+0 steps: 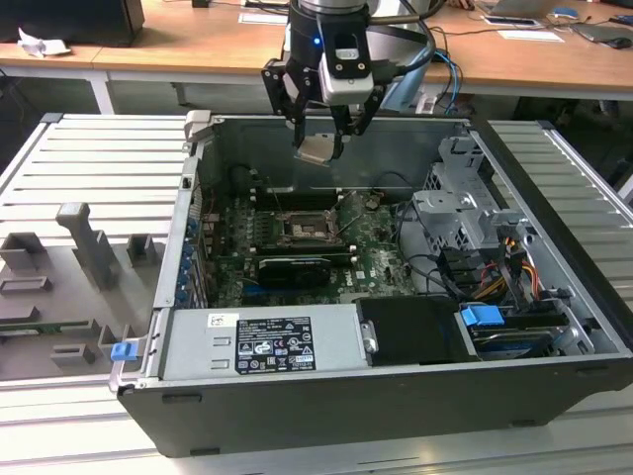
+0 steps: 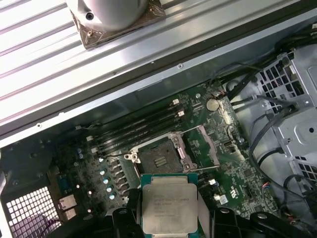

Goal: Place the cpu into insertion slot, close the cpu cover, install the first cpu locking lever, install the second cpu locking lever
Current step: 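Place the cpu into insertion slot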

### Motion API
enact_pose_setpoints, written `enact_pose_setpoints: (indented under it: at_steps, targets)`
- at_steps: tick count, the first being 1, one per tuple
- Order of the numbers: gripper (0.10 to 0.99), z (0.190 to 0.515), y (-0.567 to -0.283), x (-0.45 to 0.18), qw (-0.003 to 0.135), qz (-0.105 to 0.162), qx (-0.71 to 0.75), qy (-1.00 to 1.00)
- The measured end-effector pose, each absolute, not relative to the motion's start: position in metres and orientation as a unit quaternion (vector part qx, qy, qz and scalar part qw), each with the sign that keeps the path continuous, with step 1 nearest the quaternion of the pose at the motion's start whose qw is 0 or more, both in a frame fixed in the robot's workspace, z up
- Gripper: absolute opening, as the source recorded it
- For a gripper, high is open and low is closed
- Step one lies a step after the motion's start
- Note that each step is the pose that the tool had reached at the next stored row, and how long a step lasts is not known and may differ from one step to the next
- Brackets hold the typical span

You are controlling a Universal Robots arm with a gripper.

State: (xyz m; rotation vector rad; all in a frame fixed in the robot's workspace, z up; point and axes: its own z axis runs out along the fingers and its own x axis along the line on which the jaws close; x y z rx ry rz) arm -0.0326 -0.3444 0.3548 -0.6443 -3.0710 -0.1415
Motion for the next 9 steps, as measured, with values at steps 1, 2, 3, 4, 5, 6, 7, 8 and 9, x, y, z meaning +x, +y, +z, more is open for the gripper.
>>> enact_pose_setpoints:
  at_steps: [1,2,3,4,5,6,7,8,9]
  targets:
    - [0.541,0.3548,-0.3444,-0.0326,0.000,-0.045,-0.206,-0.977]
    - [0.541,0.3546,-0.3445,-0.0327,0.000,-0.045,-0.209,-0.977]
    - [0.541,0.3546,-0.3444,-0.0327,0.000,-0.045,-0.210,-0.977]
    - [0.541,0.3545,-0.3444,-0.0326,0.000,-0.045,-0.211,-0.976]
    - [0.541,0.3544,-0.3444,-0.0326,0.000,-0.045,-0.213,-0.976]
    - [0.541,0.3543,-0.3444,-0.0327,0.000,-0.045,-0.214,-0.976]
    - [0.541,0.3543,-0.3444,-0.0326,0.000,-0.045,-0.216,-0.975]
    - [0.541,0.3542,-0.3444,-0.0327,0.000,-0.045,-0.218,-0.975]
    - [0.541,0.3541,-0.3444,-0.0327,0.000,-0.045,-0.219,-0.975]
